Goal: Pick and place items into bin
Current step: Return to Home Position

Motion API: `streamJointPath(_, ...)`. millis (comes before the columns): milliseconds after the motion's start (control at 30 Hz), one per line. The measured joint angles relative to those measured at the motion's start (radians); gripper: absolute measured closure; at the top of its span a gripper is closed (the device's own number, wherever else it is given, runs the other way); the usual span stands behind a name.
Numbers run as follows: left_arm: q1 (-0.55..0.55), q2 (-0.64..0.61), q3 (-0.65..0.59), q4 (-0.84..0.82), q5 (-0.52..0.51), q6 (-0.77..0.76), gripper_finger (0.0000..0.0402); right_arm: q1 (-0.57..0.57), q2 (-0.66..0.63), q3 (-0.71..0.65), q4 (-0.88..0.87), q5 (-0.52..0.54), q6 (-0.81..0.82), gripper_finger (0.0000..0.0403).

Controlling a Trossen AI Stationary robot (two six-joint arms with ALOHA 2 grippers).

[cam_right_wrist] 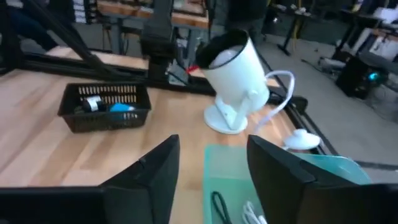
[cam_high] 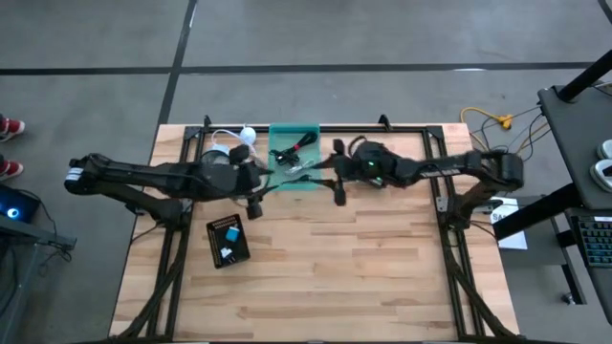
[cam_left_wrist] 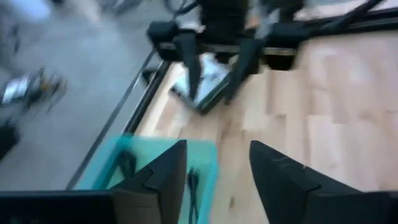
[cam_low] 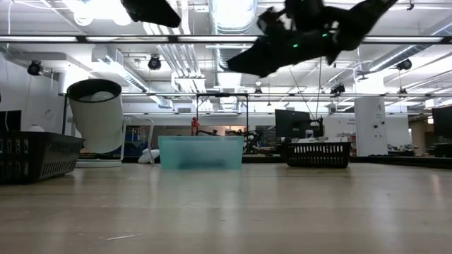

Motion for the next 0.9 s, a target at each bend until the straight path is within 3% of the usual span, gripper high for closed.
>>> streamJointPath(133, -0.051, -0.122, -0.168, 0.194, 0.038, 0.092, 0.0285, 0.052, -0.124, -0.131, 0.006, 0.043, 0.016, 0.026)
streamJointPath(400, -0.091, -0.364, -0.458, 0.482, 0.041, 0.215, 0.0392, 0.152, -0.382, -0.409, 0.003, 0.27, 0.095, 0.0316)
streamJointPath(533, -0.092, -0.5, -0.539, 0.485, 0.038, 0.189, 0.0394, 0.163, -0.501, -0.522, 0.055, 0.277, 0.121, 0.0337)
streamJointPath(733, -0.091, -0.713, -0.67, 0.511, 0.23, 0.217, 0.0394, 0.162, -0.637, -0.638, 0.143, 0.343, 0.116, 0.0356)
streamJointPath(900, -0.091, -0.847, -0.812, 0.614, 0.259, 0.269, 0.04, 0.163, -0.683, -0.677, 0.138, 0.349, 0.118, 0.0359)
